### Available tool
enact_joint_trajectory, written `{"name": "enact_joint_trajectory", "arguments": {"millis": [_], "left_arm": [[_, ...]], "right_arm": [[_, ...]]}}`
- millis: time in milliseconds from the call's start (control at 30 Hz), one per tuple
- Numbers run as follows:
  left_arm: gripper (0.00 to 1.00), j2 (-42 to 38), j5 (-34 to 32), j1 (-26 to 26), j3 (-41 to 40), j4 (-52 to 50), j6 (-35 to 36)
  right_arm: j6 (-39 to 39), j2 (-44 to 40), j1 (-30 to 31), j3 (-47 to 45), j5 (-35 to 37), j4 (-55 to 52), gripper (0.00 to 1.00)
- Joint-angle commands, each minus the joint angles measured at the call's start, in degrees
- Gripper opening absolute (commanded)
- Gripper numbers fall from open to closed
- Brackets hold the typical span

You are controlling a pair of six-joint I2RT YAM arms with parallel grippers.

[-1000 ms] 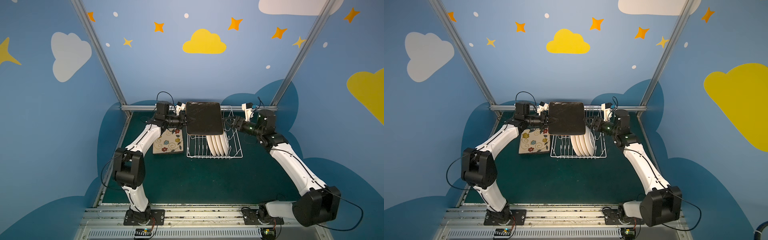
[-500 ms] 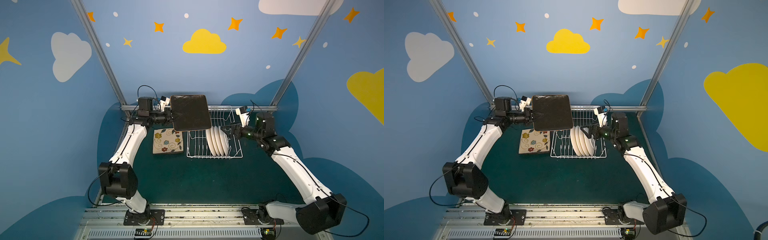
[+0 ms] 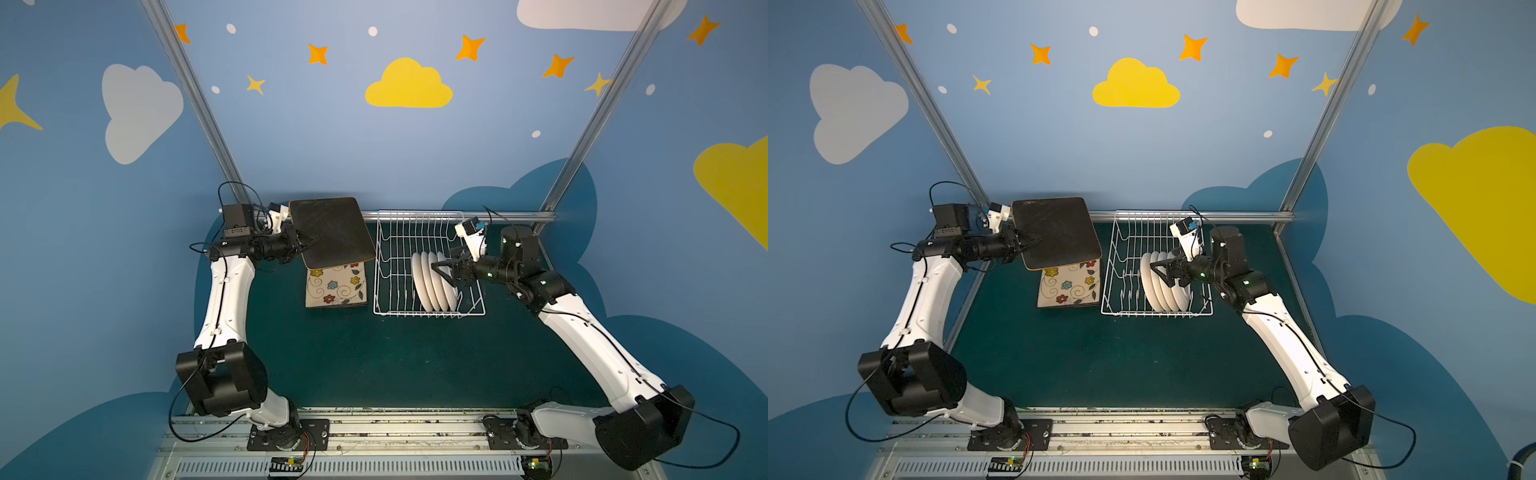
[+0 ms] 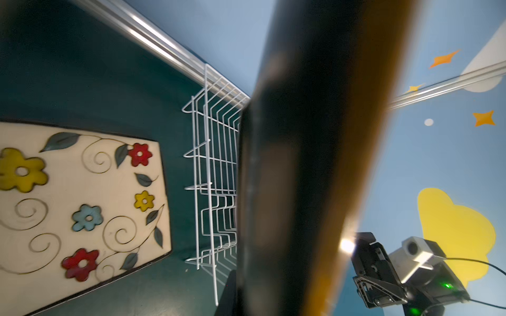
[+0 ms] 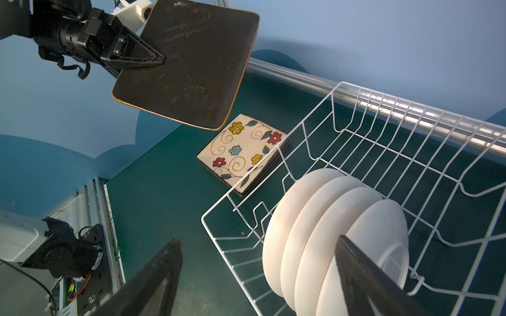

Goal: Unload the plates from the dish rack
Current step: Place the plate among the plates.

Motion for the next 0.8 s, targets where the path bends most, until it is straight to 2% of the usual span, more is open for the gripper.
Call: {"name": "enact_joint_trajectory", "arguments": {"millis": [0, 300, 767], "left_arm": [[0.03, -1.29, 3.81, 1.23, -0.33, -0.95, 5.16], [0.03, 3.19, 1.29, 2.23, -2.49, -6.31, 12.04], [0.03, 13.53, -0.57, 2.58, 0.33, -11.39, 20.94]], "right_arm": [[-2.64, 0.83, 1.08, 1.43, 0.51, -0.79, 0.87], [-4.62, 3.12, 3.25, 1.78, 2.66, -2.26, 0.87], [-6.95, 4.38, 5.13, 2.77, 4.89, -4.84, 0.87]]}}
